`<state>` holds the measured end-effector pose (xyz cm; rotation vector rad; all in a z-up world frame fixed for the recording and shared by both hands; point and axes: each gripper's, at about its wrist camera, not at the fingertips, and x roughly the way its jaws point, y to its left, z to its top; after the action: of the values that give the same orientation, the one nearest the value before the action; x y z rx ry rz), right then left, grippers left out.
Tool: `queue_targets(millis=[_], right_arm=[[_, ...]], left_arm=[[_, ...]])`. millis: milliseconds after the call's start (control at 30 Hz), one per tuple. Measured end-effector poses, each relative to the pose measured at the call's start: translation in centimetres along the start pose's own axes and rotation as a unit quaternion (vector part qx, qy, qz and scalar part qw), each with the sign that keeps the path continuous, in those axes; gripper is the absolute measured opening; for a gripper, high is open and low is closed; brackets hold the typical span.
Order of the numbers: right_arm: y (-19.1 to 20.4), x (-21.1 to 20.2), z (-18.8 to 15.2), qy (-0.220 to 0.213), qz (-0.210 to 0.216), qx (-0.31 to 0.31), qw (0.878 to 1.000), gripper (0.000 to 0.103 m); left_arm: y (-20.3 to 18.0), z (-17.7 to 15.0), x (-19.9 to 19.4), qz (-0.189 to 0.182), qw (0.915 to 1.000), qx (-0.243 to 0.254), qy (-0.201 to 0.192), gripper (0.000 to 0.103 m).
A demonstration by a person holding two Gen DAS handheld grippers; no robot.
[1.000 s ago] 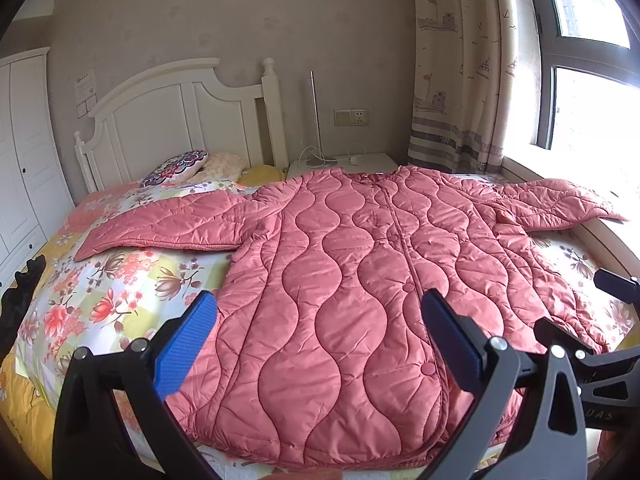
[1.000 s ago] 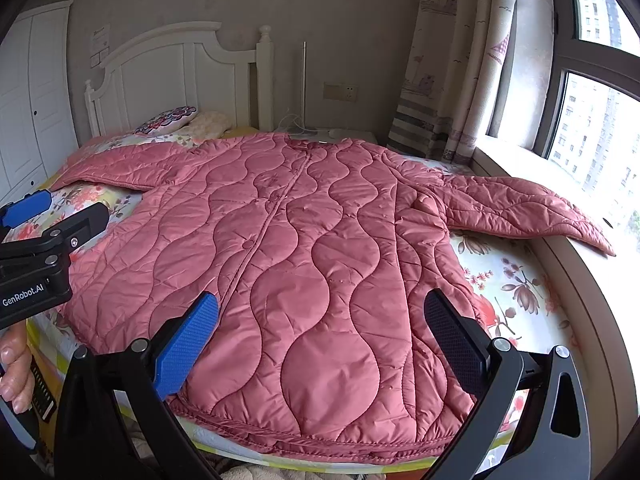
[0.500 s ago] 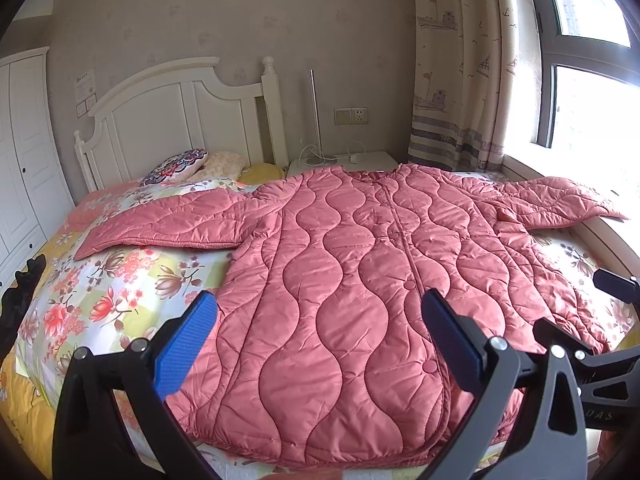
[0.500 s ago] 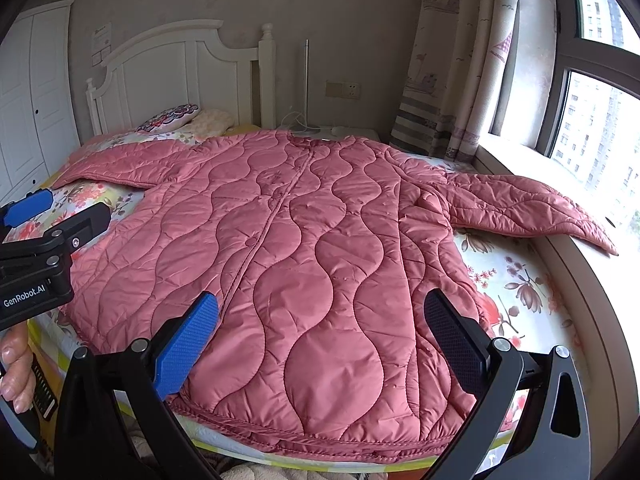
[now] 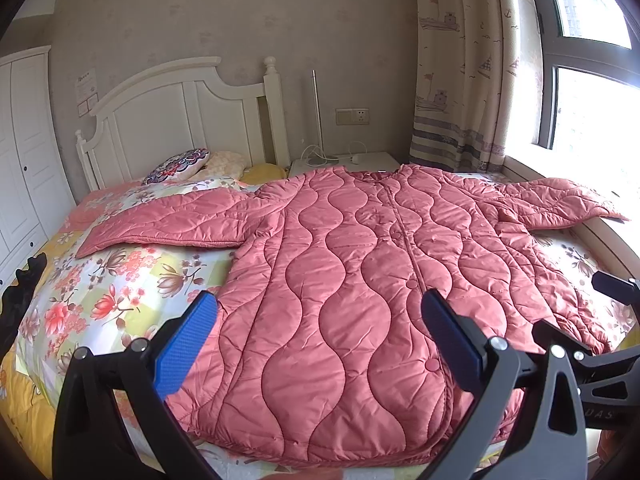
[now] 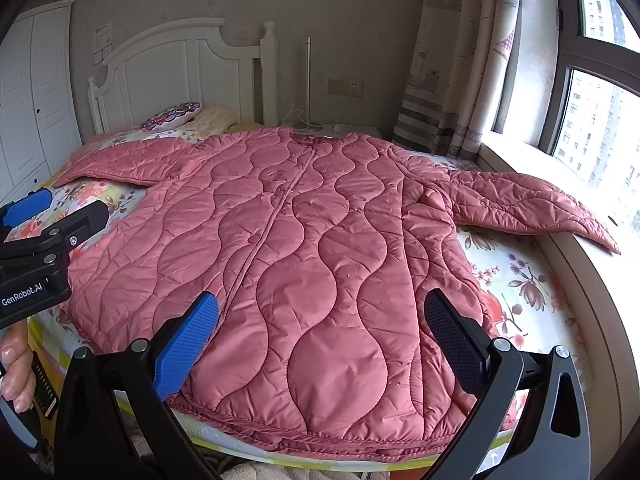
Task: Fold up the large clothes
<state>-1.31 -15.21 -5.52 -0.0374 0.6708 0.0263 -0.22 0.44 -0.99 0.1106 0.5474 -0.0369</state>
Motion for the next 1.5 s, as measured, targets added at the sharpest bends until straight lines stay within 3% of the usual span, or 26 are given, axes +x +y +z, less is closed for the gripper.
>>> queue_targets(millis=[1033, 1333, 1500], right_arm=[[0.1, 0.6, -0.5, 0.009, 0.005, 0.002, 1.0, 0.099], [-1.1, 3.5, -0.8, 0.047, 0.014, 0.018, 0.999, 0.099], [-6.6, 6.1, 1.3, 0.065, 0.007, 0.089, 0.994, 0.099]], left_arm=[[0.5, -1.4, 0.8, -0.007, 0.9999, 0.002, 0.009, 0.101], [0.1, -1.1, 4.9, -0.01, 0.9988, 0.011, 0.046, 0.101], [-0.7, 1.4, 9.7, -0.009, 0.9965, 0.049, 0.067, 0.101]])
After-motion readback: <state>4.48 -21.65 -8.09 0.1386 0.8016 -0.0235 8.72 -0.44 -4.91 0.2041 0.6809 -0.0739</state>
